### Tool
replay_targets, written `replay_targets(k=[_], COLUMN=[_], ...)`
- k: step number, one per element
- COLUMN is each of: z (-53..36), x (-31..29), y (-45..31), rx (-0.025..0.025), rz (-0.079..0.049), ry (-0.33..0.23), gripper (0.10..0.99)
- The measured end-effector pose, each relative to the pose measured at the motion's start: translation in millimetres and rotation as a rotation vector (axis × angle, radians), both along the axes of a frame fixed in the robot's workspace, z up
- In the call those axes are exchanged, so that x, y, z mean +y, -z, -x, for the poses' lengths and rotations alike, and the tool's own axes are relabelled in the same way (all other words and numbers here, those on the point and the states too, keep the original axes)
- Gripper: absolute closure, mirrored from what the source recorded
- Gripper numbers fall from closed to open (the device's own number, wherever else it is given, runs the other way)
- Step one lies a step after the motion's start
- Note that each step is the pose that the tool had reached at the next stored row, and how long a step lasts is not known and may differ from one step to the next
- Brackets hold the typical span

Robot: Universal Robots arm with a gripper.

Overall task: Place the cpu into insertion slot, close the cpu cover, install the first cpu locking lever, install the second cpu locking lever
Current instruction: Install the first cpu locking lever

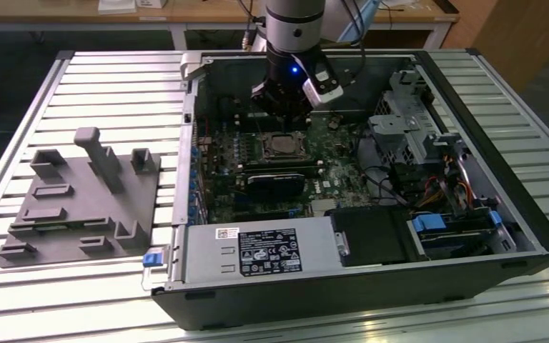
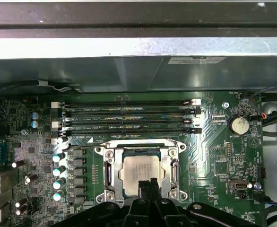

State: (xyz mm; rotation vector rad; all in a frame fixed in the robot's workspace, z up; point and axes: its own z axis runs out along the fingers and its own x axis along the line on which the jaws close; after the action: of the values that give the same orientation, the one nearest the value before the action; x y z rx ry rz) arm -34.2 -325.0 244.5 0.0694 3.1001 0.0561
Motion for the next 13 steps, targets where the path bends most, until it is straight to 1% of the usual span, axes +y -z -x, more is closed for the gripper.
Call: replay_targets(k=[2,6,13], z=[1.2,6.7,21.7], x=[0.1,0.0,0.0], y=[0.0,0.0,0.0], rx=[0.0000,-0.0001,-0.0004], rz=[0.000,0.000,0.000], ry=[0.000,0.000,0.001], gripper=[0.980,0.980,0.980])
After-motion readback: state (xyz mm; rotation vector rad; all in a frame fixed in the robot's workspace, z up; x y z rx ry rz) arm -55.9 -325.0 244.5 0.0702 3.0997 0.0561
